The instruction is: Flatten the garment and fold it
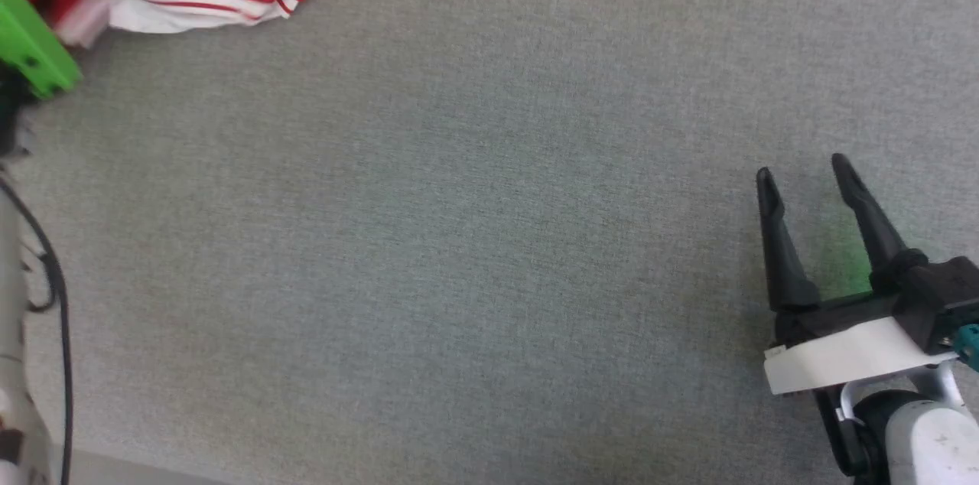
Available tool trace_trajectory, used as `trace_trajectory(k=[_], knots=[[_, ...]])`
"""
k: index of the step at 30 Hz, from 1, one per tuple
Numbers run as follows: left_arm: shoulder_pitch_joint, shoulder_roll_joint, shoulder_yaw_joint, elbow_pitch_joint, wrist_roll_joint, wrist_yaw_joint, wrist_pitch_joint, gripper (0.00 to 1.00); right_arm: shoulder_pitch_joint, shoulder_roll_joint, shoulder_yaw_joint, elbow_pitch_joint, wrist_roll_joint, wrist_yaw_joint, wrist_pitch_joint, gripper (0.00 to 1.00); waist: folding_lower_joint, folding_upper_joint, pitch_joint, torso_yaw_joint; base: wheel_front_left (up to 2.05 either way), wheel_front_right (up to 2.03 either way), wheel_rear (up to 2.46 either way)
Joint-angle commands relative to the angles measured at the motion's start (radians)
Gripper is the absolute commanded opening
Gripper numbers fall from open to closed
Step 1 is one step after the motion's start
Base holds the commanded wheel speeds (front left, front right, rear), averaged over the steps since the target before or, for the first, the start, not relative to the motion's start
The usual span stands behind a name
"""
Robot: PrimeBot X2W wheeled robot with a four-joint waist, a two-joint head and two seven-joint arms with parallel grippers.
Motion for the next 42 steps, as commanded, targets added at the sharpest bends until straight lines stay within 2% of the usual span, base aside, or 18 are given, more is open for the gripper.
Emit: trace_trajectory(k=[1, 8, 12, 15, 19, 27, 34, 42], knots=[[-0.031, 0.017, 0.006, 0.002, 0.008, -0.005, -0.051, 0.00, -0.011, -0.001, 0.006, 0.009, -0.001, -0.001, -0.008, 1.00, -0.0001, 0.0000, -0.035, 0.004, 0.00, 0.00, 0.00], [-0.156, 0.043, -0.016, -0.013, 0.066, -0.020, -0.281, 0.00, 0.000, -0.001, 0.024, 0.078, 0.037, -0.001, -0.043, 1.00, -0.0001, 0.0000, -0.161, -0.003, 0.00, 0.00, 0.00], [-0.249, 0.019, -0.051, -0.068, 0.066, -0.043, -0.334, 0.00, 0.014, -0.001, 0.040, 0.128, 0.070, -0.001, -0.073, 1.00, -0.0001, 0.0000, -0.247, -0.025, 0.00, 0.00, 0.00], [-0.304, -0.003, -0.104, -0.133, 0.070, -0.056, -0.335, 0.00, 0.022, -0.001, 0.053, 0.165, 0.097, -0.001, -0.099, 1.00, -0.0001, 0.0000, -0.306, -0.051, 0.00, 0.00, 0.00], [-0.366, -0.046, -0.160, -0.211, 0.028, -0.063, -0.316, 0.00, 0.033, -0.001, 0.071, 0.212, 0.131, -0.001, -0.132, 1.00, -0.0001, 0.0000, -0.369, -0.097, 0.00, 0.00, 0.00], [-0.365, -0.179, -0.269, -0.300, -0.183, -0.065, -0.152, 0.00, 0.046, -0.001, 0.091, 0.273, 0.169, -0.001, -0.180, 1.00, -0.0001, 0.0000, -0.441, -0.185, 0.00, 0.00, 0.00], [-0.163, -0.246, -0.420, -0.295, -0.233, -0.066, -0.045, 0.00, 0.046, -0.001, 0.081, 0.292, 0.188, -0.001, -0.201, 1.00, -0.0001, 0.0000, -0.455, -0.240, 0.00, 0.00, 0.00], [0.160, -0.282, -0.623, -0.211, -0.174, -0.053, 0.052, 0.00, 0.046, -0.001, 0.084, 0.298, 0.193, -0.001, -0.212, 1.00, -0.0001, 0.0000, -0.435, -0.293, 0.00, 0.00, 0.00]])
